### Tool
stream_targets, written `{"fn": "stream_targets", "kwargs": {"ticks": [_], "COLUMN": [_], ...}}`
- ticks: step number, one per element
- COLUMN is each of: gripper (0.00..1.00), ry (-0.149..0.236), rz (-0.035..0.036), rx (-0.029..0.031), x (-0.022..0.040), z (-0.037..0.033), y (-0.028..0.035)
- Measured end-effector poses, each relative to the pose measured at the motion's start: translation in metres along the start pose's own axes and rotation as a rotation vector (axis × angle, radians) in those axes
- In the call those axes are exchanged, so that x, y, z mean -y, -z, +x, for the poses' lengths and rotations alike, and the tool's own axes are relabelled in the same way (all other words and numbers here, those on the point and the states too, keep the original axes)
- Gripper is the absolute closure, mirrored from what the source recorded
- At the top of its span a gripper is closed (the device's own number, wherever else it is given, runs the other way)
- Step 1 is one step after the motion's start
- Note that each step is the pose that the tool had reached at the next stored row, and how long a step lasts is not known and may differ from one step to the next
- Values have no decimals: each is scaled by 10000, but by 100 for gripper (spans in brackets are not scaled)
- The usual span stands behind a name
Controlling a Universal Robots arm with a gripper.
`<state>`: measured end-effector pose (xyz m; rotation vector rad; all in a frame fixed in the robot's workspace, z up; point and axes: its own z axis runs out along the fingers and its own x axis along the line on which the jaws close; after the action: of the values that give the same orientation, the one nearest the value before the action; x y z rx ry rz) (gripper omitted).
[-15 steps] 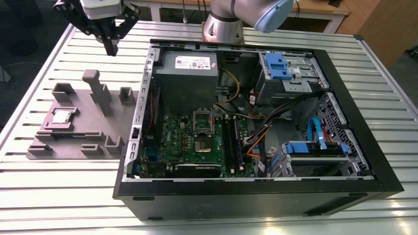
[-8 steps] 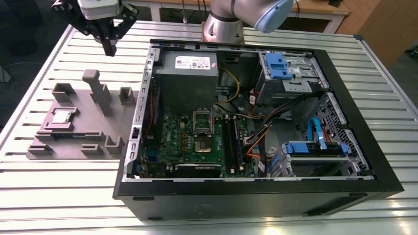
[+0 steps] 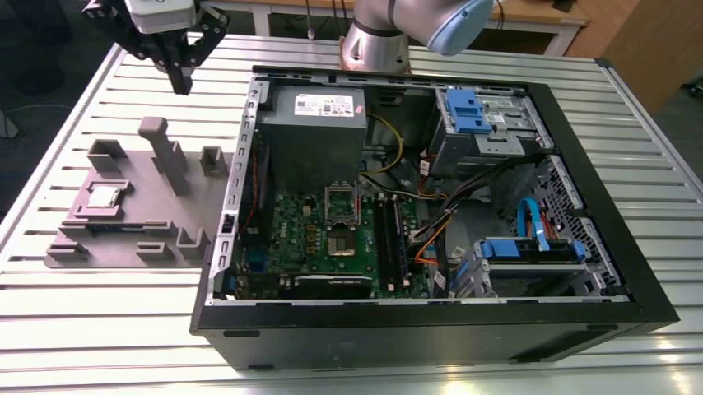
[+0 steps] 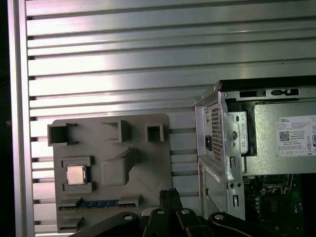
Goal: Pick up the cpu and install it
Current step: 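Reach for the cpu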
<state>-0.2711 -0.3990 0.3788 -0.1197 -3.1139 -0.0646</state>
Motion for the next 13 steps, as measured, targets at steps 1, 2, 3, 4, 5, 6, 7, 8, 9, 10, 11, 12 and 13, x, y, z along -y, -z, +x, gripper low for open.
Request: {"fn": "stream_targets", "kwargs": {"ticks": [1,2,3,4,5,6,7,8,9,10,11,12,13], "gripper": [90,90,90,90,90,90,90,90,90,90,90,90,90], "ry": [-1,-1,0,-1,-1,-1,-1,-1,-1,-1,-1,0,0], "rz": [0,0,0,1,1,1,1,1,1,1,0,1,1], "rx": [-2,-3,-3,-5,-6,-7,-8,-9,-9,-9,-9,-9,-10], "x": [0,1,1,1,2,2,2,3,3,4,4,4,5], "z": [5,9,13,17,22,26,31,36,41,46,50,54,58], "y": [-1,-1,-2,-3,-3,-4,-4,-5,-5,-6,-6,-7,-7]}}
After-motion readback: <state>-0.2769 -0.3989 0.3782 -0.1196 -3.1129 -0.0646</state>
